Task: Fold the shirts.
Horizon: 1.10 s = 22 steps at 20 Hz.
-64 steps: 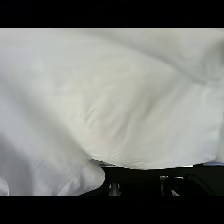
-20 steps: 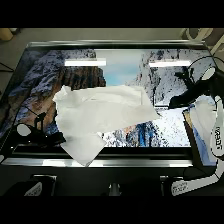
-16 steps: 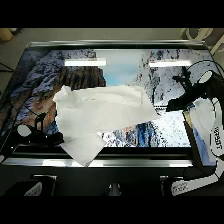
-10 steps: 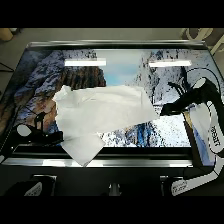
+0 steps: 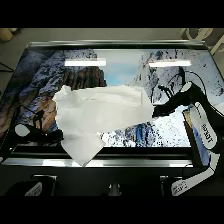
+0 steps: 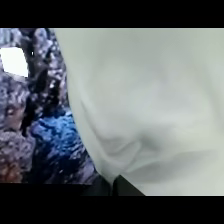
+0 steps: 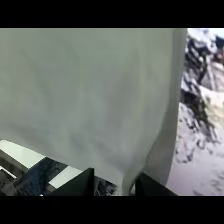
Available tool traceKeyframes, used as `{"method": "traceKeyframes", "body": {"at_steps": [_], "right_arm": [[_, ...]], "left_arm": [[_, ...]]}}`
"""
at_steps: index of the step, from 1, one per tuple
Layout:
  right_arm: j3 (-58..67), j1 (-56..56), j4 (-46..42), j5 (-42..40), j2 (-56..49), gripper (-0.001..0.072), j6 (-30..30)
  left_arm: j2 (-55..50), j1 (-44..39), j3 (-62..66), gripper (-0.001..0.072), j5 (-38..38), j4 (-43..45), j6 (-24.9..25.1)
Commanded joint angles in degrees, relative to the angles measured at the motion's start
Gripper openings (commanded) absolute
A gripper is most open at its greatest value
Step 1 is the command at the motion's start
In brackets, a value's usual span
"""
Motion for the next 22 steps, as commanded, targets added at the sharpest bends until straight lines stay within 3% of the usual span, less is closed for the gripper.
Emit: {"method": "traceKeyframes", "body": {"at_steps": [1,5,9,13,17,22], "right_arm": [[0.0,2.4,-0.1,-3.6,-0.3,0.0026,1.4],[2.5,2.4,-0.4,-0.7,2.6,0.0016,-0.5],[13.0,2.4,-2.1,-3.7,13.8,0.0015,-1.2],[27.0,2.4,-4.4,-12.5,30.0,0.0017,-1.1],[33.1,2.4,-11.2,-26.8,48.3,0.0017,1.6],[33.1,2.4,-12.4,-28.4,58.1,0.0017,4.5]], "left_arm": [[1.4,0.1,2.4,0.0029,-0.6,0.0,0.1],[2.7,0.1,11.2,0.0028,-2.4,0.6,1.5],[5.5,0.1,31.5,0.0027,-5.2,5.2,2.2],[7.9,0.1,62.8,0.0028,-4.7,6.1,2.2],[9.2,0.1,90.3,0.0028,3.2,7.2,1.9],[13.7,0.1,88.8,0.0027,5.9,7.1,-3.0]]}}
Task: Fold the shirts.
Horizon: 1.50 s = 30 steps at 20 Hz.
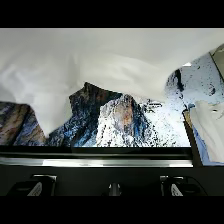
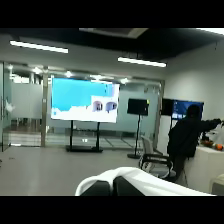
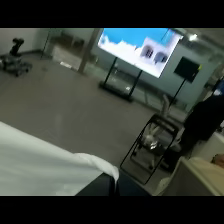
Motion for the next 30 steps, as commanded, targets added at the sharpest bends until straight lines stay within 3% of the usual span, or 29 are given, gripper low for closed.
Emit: {"method": "traceKeyframes", "body": {"at_steps": [1,5,9,11,15,18,21,25,26,27,28,29,30], "right_arm": [[0.9,0.0,-1.7,-2.7,5.5,0.0017,1.8],[0.9,0.0,-4.9,2.8,2.9,0.0017,3.3],[0.9,0.0,-8.8,22.0,-6.1,0.0018,3.7],[-0.4,0.0,-9.8,26.7,-12.8,0.0018,3.0],[-4.2,0.0,-9.8,23.1,-30.5,0.0018,3.5],[-4.6,0.0,-8.5,17.6,-43.3,0.0020,8.7],[-4.6,0.0,-3.4,15.7,-50.5,0.0020,12.6],[-4.7,0.1,0.6,13.9,-54.2,0.0020,13.0],[-4.6,0.1,0.6,13.7,-54.6,0.0026,13.0],[-4.6,0.1,0.6,13.1,-54.7,0.0117,12.9],[-4.5,0.0,0.6,13.6,-54.5,0.0304,12.8],[-4.1,-0.5,0.5,15.7,-53.9,0.0454,11.3],[-3.7,-1.4,0.3,18.5,-53.0,0.0467,7.7]], "left_arm": [[2.2,0.1,0.3,0.0028,1.8,0.4,-2.9],[0.5,0.1,-2.3,0.0028,1.6,1.4,-2.8],[-5.0,0.1,-6.1,0.0028,-6.5,4.3,-2.7],[-8.6,-0.2,-11.5,0.0029,-9.6,4.2,-2.2],[-16.5,-1.9,-28.5,0.0029,-7.1,4.2,-0.6],[-24.2,-3.7,-40.0,0.0029,2.5,4.2,-0.6],[-32.9,-5.0,-42.6,0.0029,6.3,3.3,-0.6],[-40.3,-5.8,-42.6,0.0033,7.1,-1.2,-0.7],[-41.4,-5.8,-42.6,0.0062,6.7,-3.1,-0.7],[-42.0,-5.8,-42.6,0.0168,6.2,-4.8,-0.7],[-42.2,-5.6,-42.5,0.0418,5.2,-5.3,-0.9],[-42.1,-5.0,-41.8,0.0587,2.5,-4.8,-0.7],[-41.9,-3.6,-40.6,0.0592,-2.4,-3.8,-0.6]]}}
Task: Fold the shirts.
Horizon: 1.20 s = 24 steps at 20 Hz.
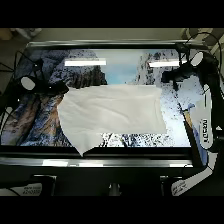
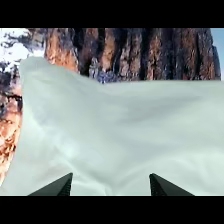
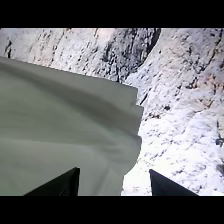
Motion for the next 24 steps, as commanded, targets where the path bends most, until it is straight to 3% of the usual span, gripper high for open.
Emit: {"method": "traceKeyframes", "body": {"at_steps": [1,2,4,6,7,9,10,11,12,21,23,24], "right_arm": [[0.5,-2.4,0.0,7.4,1.3,0.0467,-7.6],[0.5,-4.1,-0.6,11.9,2.0,0.0462,-10.4],[-0.4,-8.3,-1.4,24.3,2.3,0.0340,-12.0],[-6.0,-10.2,-1.3,32.6,2.9,0.0258,-13.5],[-10.8,-10.3,-0.9,31.9,4.3,0.0226,-13.4],[-22.3,-9.8,0.3,27.1,8.2,0.0195,-14.7],[-27.5,-9.4,0.9,24.8,9.9,0.0250,-16.1],[-31.3,-9.4,1.3,23.5,10.8,0.0341,-16.8],[-34.3,-9.4,1.3,22.8,11.2,0.0365,-17.2],[-44.5,-9.4,3.3,12.6,11.0,0.0330,-18.1],[-44.5,-9.4,5.6,12.0,10.8,0.0301,-18.2],[-44.5,-9.4,6.3,11.7,10.8,0.0250,-18.4]], "left_arm": [[-1.2,3.1,2.2,0.0588,-11.7,0.1,0.1],[-0.7,5.2,2.7,0.0540,-17.0,1.6,0.3],[1.1,9.5,0.7,0.0274,-25.7,2.5,3.9],[5.3,12.3,-6.4,0.0216,-26.9,2.4,4.9],[7.9,13.0,-11.2,0.0187,-26.0,2.4,5.0],[13.0,13.2,-21.9,0.0279,-23.4,0.1,6.6],[15.0,13.1,-26.7,0.0350,-21.9,-2.0,8.5],[16.3,13.1,-30.3,0.0349,-20.4,-3.8,9.5],[17.1,13.1,-33.1,0.0341,-19.1,-5.4,10.3],[17.2,13.1,-36.1,0.0325,-17.0,-7.2,10.4],[17.2,13.1,-36.1,0.0325,-17.0,-7.2,10.4],[17.2,13.1,-36.1,0.0325,-17.0,-7.2,10.4]]}}
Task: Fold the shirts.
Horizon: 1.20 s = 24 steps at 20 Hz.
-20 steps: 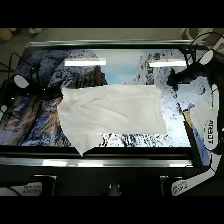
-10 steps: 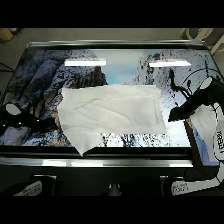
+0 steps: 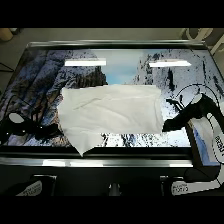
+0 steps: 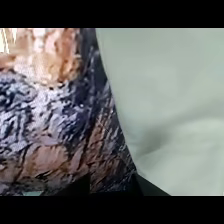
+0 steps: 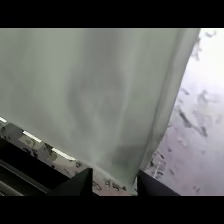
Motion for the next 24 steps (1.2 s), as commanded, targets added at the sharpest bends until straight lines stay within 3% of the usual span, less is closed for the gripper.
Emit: {"method": "traceKeyframes", "body": {"at_steps": [1,2,3,4,9,16,24], "right_arm": [[-0.8,0.0,2.6,-2.4,-0.1,0.0238,-0.4],[-0.8,0.0,2.5,-2.4,-0.1,0.0164,-0.3],[-0.8,0.0,2.5,-2.2,-0.1,0.0045,-0.3],[-0.8,0.0,2.5,-1.9,0.0,0.0020,-0.4],[3.1,0.0,3.0,-1.6,2.7,0.0020,-1.8],[9.6,0.0,6.4,-14.2,3.1,0.0019,4.0],[9.6,0.0,7.6,-14.1,-2.6,0.0019,4.2]], "left_arm": [[0.1,0.0,-0.3,0.0325,0.0,-0.2,0.1],[0.1,0.0,-0.3,0.0325,0.0,-0.2,0.1],[0.1,0.0,-0.3,0.0325,0.0,-0.2,0.1],[0.1,0.0,-0.3,0.0325,0.0,-0.2,0.1],[0.1,0.0,-0.3,0.0325,0.0,-0.2,0.1],[0.1,0.0,-0.3,0.0325,0.0,-0.2,0.1],[0.1,0.0,-0.3,0.0325,0.0,-0.2,0.1]]}}
